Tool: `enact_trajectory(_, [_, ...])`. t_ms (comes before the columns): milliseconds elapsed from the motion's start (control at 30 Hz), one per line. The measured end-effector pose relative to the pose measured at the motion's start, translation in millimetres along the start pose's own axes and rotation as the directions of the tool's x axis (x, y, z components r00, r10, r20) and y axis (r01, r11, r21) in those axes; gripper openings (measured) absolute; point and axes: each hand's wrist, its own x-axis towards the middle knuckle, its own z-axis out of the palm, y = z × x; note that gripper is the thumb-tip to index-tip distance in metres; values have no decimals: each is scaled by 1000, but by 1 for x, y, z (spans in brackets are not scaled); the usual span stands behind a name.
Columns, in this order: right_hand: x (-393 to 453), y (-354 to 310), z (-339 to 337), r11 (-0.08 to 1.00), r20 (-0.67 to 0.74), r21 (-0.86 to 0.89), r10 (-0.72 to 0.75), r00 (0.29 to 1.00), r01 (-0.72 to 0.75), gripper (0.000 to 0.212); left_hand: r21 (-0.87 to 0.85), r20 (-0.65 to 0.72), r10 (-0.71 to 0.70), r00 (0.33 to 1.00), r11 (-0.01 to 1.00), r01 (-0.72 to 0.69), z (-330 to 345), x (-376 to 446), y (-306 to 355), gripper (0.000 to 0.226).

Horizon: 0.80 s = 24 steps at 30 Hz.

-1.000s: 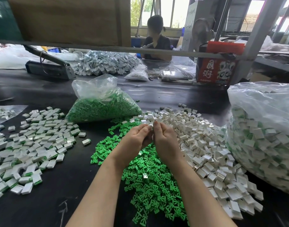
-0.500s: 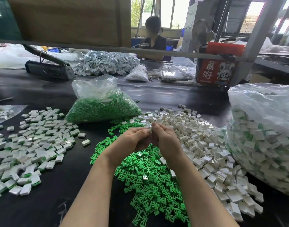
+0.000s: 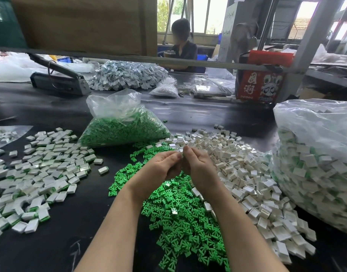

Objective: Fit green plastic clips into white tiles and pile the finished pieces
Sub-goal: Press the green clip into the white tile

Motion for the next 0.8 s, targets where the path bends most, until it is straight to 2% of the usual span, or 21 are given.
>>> enact_trajectory(333, [-3, 4, -2, 978, 30, -192, -75, 997, 79, 42, 10, 7, -1, 1000, 1000, 1, -1, 1, -1, 34])
enact_trajectory(567, [-5, -3, -3, 902, 39, -408, -139, 990, 143, 40, -11, 24, -11, 1000, 1000, 11, -2, 0, 0, 37])
enact_trajectory(800, [-1, -3, -12, 891, 46, -436, -118, 992, 126, 31, 66, 16, -31, 999, 997, 30, -3, 0, -2, 37])
